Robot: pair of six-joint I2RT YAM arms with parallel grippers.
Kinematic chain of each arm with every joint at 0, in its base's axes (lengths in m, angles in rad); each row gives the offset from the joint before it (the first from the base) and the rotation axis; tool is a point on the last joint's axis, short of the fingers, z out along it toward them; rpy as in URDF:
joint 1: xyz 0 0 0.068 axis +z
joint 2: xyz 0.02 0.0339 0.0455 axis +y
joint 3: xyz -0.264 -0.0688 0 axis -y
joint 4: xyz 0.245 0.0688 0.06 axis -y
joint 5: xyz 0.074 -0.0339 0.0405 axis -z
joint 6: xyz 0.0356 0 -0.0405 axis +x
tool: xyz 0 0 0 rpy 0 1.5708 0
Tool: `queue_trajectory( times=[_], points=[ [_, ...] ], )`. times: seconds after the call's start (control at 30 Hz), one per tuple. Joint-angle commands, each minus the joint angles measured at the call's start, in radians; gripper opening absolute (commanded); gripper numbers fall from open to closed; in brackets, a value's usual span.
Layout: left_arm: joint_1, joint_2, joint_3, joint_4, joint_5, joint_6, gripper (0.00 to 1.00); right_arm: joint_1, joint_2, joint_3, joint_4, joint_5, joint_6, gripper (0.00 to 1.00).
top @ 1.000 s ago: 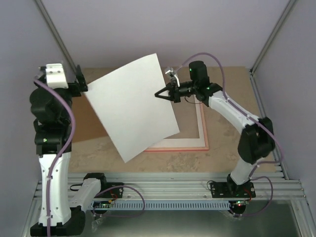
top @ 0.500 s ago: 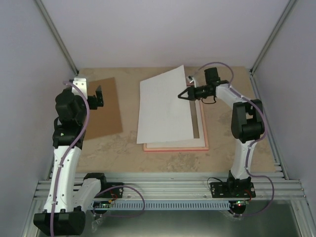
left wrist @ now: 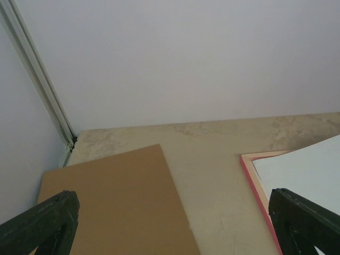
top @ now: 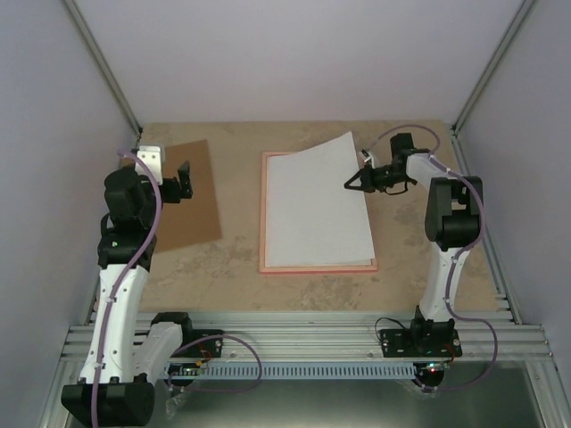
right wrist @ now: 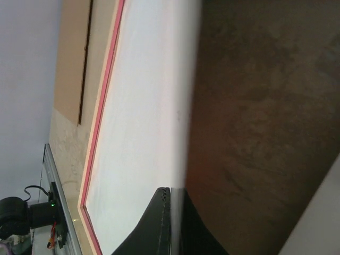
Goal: Put the photo into the frame
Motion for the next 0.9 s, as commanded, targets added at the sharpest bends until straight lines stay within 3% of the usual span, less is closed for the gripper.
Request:
queue_trajectory(
  times=[0.0,0.63,0.87],
  points=[
    [0.005,-0.005,-0.023,0.007,0.03,-0.024,0.99,-0.007,-0.004,-0.027,-0.006,-0.008,-0.002,0.0],
    [0.005,0.013,-0.042,0.015,0.032,-0.022,0.99,0.029,0.004,-0.079,0.11,0.003,0.123,0.02],
    [0.005,0.028,-0.039,0.018,0.036,-0.024,0.99,0.031,-0.054,-0.095,0.1,0.078,0.122,0.39]
  ],
)
